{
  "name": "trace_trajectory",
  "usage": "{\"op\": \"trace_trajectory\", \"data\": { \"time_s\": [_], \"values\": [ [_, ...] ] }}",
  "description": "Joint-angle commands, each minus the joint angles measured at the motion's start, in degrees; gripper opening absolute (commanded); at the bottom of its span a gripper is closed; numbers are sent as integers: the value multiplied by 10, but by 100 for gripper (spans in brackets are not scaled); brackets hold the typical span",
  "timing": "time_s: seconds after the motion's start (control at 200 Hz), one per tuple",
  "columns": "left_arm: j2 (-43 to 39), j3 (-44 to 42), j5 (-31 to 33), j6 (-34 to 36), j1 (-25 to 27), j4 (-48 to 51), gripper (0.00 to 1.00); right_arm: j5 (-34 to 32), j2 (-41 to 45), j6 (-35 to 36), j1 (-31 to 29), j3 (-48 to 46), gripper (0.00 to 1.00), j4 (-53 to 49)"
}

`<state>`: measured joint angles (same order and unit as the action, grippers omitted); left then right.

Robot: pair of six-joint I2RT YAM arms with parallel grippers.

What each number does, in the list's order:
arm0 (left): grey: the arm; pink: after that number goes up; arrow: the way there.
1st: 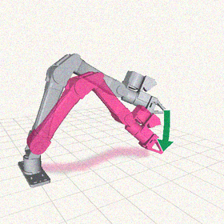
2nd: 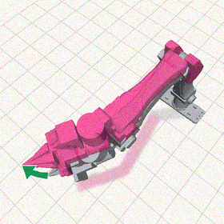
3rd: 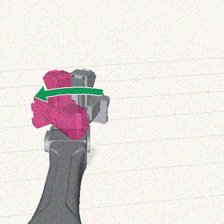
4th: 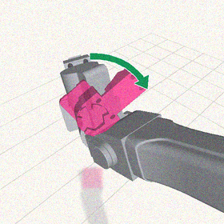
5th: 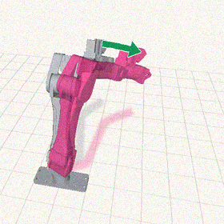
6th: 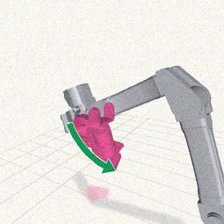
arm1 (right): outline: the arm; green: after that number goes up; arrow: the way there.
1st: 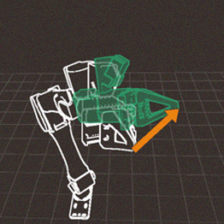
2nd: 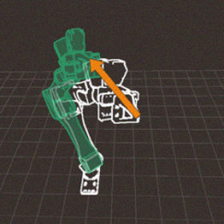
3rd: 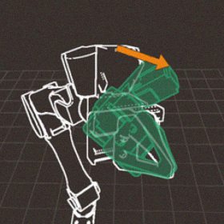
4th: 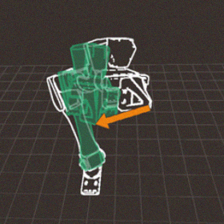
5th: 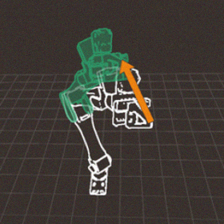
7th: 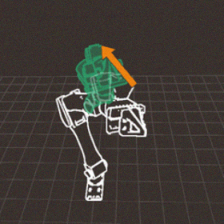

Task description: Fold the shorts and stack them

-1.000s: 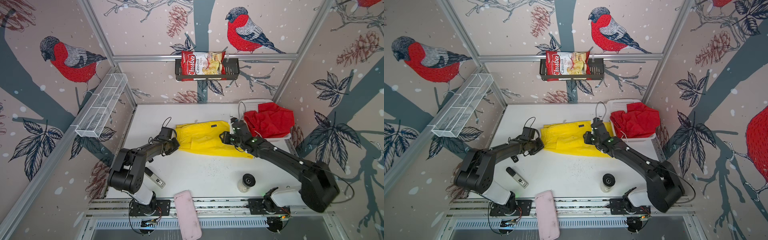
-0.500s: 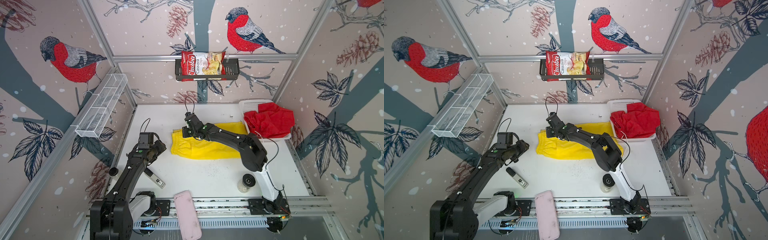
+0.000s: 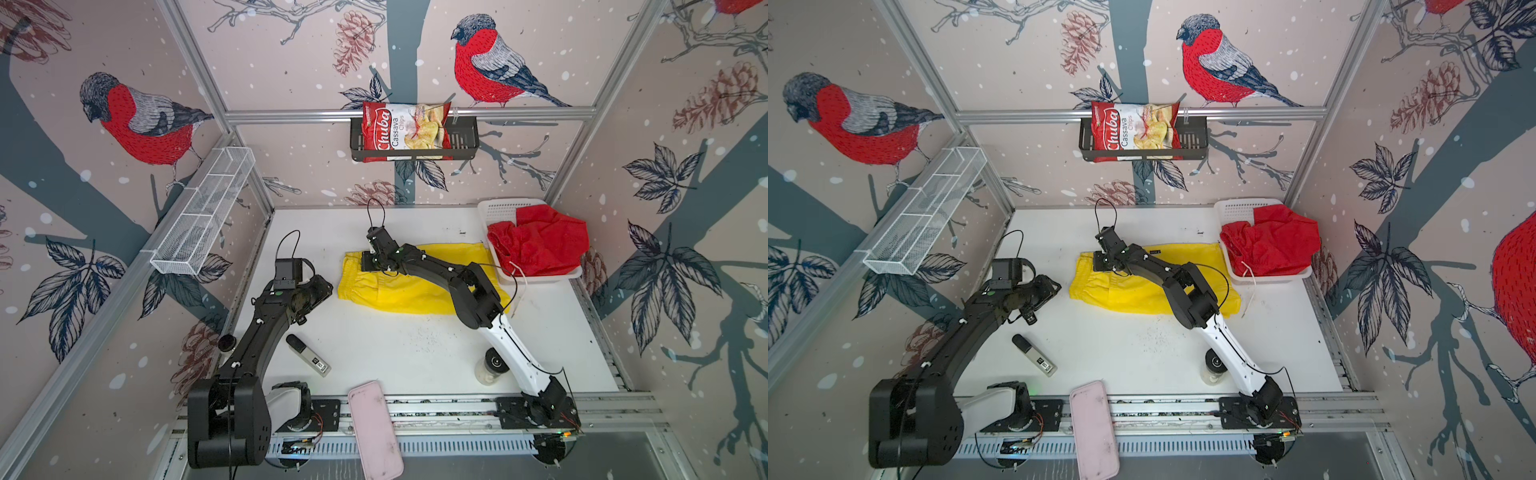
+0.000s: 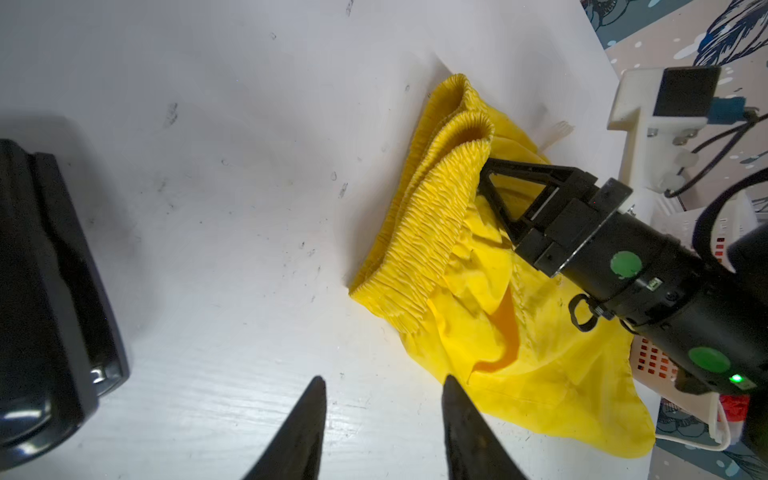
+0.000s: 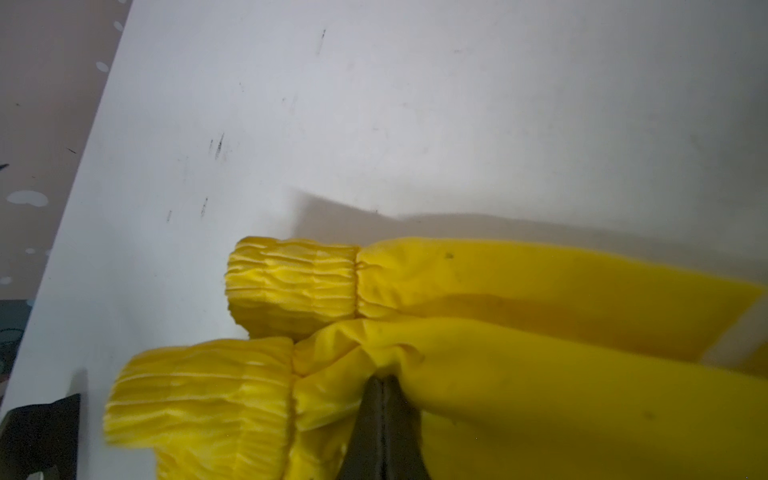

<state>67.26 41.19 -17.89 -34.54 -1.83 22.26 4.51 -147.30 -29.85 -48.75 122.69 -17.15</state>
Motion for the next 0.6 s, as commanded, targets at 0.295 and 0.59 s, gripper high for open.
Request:
{"op": "trace_trajectory", "data": {
  "time_s": [0.295,0.59],
  "values": [
    [-45,4,-56,-5,-111,-26,57,-379,240,270,-166,-248,59,155],
    [74,26,-172,21,-138,-20,53,-351,201,233,-206,-278,99,144]
  ]
}}
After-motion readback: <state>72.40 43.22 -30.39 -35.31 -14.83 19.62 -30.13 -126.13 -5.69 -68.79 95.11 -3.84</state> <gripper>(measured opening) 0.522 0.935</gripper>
